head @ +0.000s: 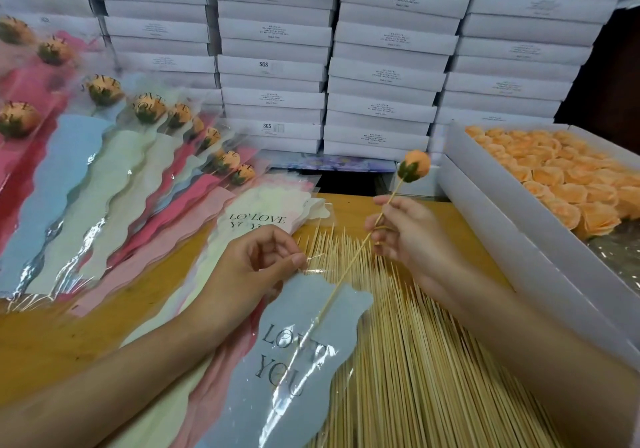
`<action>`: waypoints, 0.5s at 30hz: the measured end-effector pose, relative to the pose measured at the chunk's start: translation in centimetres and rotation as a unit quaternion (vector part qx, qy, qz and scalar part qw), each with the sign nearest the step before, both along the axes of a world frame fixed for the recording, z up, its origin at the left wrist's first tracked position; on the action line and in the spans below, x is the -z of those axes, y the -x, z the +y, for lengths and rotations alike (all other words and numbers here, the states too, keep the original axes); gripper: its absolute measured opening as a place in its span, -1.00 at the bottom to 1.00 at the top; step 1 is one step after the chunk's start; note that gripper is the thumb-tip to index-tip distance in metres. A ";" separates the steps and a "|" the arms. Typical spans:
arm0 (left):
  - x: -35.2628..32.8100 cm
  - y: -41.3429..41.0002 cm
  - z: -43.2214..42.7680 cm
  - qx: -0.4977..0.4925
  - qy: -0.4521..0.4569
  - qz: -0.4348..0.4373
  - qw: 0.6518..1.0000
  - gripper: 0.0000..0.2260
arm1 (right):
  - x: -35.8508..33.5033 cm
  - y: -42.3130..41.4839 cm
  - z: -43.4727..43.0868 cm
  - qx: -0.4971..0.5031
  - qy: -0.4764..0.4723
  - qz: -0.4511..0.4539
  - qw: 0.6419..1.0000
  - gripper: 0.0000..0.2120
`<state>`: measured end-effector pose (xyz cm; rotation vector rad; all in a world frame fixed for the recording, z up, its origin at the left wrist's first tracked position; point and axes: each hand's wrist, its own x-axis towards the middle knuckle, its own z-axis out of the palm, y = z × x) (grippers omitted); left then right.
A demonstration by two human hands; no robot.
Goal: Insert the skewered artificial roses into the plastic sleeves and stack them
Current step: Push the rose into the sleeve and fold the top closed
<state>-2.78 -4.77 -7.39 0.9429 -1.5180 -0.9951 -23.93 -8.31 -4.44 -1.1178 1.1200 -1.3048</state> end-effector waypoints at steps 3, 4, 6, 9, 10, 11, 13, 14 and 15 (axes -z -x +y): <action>0.0 0.0 0.0 -0.007 -0.001 0.005 1.000 -0.81 | 0.3 -0.4 0.4 -0.053 -0.014 0.035 0.998 -0.87; 0.0 0.0 0.0 -0.008 -0.002 0.008 1.000 -0.81 | 0.3 -0.6 0.5 -0.069 -0.017 0.050 0.996 -0.87; 0.0 -0.1 0.1 -0.013 -0.007 0.012 1.000 -0.81 | 0.3 -0.8 0.8 -0.097 -0.018 0.081 0.992 -0.88; 0.0 -0.1 0.0 -0.022 -0.005 0.010 1.000 -0.83 | 0.3 -1.1 1.2 -0.125 -0.023 0.095 0.987 -0.90; 0.0 -0.1 0.0 -0.025 -0.005 0.010 1.000 -0.84 | 0.3 -1.2 1.3 -0.133 -0.027 0.094 0.986 -0.89; 0.1 -0.2 -0.1 -0.026 -0.005 0.010 1.000 -0.85 | 0.3 -1.3 1.4 -0.141 -0.031 0.090 0.985 -0.89; 0.1 -0.2 -0.1 -0.023 -0.012 0.018 1.000 -0.92 | 0.4 -1.5 1.6 -0.158 -0.041 0.070 0.984 -0.87; 0.2 -0.3 -0.2 -0.022 -0.016 0.021 0.999 -0.94 | 0.5 -1.5 1.7 -0.167 -0.046 0.065 0.983 -0.86; 0.3 -0.4 -0.2 -0.025 -0.018 0.021 0.999 -0.93 | 0.4 -1.6 1.8 -0.175 -0.050 0.065 0.981 -0.85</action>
